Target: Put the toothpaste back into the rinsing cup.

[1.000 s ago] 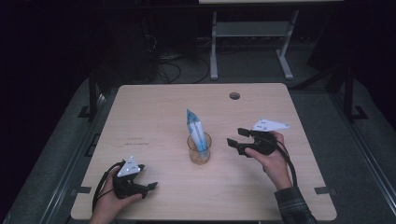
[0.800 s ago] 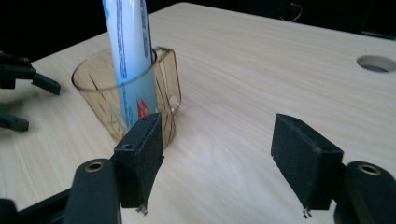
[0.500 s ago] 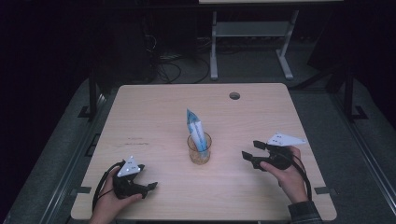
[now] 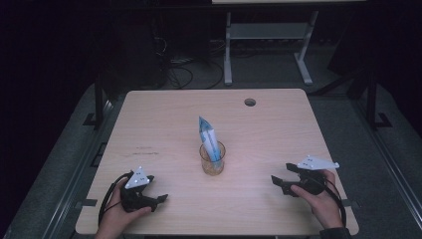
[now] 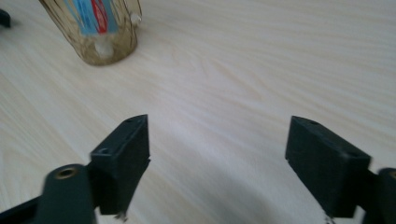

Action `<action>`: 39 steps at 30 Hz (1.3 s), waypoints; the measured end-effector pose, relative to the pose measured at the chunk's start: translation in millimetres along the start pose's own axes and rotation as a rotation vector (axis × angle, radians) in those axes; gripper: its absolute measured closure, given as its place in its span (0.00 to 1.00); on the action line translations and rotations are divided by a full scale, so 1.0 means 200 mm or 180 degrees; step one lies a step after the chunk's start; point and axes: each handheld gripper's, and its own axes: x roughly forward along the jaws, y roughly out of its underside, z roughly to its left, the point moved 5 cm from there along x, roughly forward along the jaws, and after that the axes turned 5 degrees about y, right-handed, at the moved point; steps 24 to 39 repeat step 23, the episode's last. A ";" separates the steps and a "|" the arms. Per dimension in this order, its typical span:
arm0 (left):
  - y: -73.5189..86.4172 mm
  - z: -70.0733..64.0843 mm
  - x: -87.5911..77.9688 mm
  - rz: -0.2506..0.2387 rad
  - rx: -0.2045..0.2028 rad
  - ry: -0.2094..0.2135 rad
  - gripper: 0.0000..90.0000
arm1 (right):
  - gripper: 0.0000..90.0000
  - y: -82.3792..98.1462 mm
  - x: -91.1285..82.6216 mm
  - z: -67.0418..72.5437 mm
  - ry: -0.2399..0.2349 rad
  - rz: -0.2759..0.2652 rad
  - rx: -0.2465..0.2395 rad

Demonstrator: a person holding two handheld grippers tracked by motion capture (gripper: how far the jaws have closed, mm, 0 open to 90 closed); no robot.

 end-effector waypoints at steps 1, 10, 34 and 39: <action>0.00 0.00 0.00 0.0000 0.0000 0.0000 0.15 | 0.21 0.02 -0.01 0.00 0.0014 0.0034 0.0001; 0.00 0.00 0.00 0.0001 0.0001 0.0001 0.15 | 0.19 0.14 -0.04 -0.06 0.0299 0.0263 -0.0056; 0.00 0.00 0.00 0.0001 0.0000 0.0000 0.15 | 0.16 0.21 -0.01 -0.07 0.0396 0.0473 -0.0125; 0.00 0.00 0.00 0.0001 0.0000 0.0000 0.15 | 0.16 0.21 -0.01 -0.07 0.0396 0.0473 -0.0125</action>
